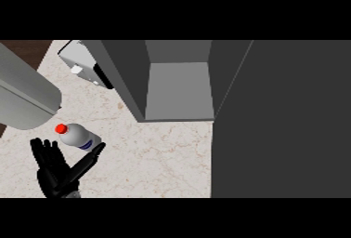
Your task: Pick up the bottled water, place it into the cabinet and close the cabinet
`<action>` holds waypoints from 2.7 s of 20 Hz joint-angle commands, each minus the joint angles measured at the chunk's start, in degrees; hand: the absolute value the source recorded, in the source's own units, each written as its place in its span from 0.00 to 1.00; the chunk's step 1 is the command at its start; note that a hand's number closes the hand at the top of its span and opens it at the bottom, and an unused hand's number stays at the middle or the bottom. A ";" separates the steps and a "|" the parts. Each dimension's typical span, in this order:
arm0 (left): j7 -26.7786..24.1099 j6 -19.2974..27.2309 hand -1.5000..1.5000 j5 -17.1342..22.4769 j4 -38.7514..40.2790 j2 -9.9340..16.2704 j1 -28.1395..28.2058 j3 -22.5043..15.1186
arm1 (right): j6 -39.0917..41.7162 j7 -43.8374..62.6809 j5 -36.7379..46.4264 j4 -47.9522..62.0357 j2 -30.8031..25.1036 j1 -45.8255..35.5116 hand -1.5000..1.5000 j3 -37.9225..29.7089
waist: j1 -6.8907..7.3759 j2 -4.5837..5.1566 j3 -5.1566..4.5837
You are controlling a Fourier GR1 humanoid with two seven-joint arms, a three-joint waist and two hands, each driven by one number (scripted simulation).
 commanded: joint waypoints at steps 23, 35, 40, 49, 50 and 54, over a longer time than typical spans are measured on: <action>-19.41 -26.87 1.00 10.04 35.10 4.38 -18.58 13.30 | 4.89 -3.08 -5.66 -7.75 0.26 7.32 0.00 -7.48 | -0.22 0.14 0.00; -27.12 -21.99 1.00 8.79 37.76 3.36 -23.95 14.39 | 4.09 0.93 -8.53 -7.71 -0.04 3.53 0.00 -7.64 | 0.72 0.30 0.05; -18.77 -37.19 1.00 -0.56 37.44 3.00 -20.85 0.04 | 4.85 -4.41 -3.94 -3.44 0.97 3.30 0.00 -6.81 | 0.23 -0.02 0.08; -10.35 -38.07 1.00 -3.29 22.73 1.72 -18.60 -7.71 | 3.63 -1.93 -5.02 -6.68 1.27 3.64 0.00 -6.44 | 1.71 -0.39 0.20; -9.34 -37.86 1.00 -3.98 20.49 2.03 -17.68 -8.81 | 2.86 -1.04 -7.17 -3.97 -0.38 0.15 0.00 -9.49 | 2.09 -0.26 0.22; -3.59 -32.27 1.00 -2.68 10.47 -0.05 -16.73 -15.38 | 4.12 -1.40 -7.92 -5.05 -0.43 2.14 0.00 -9.43 | 1.61 -0.35 0.19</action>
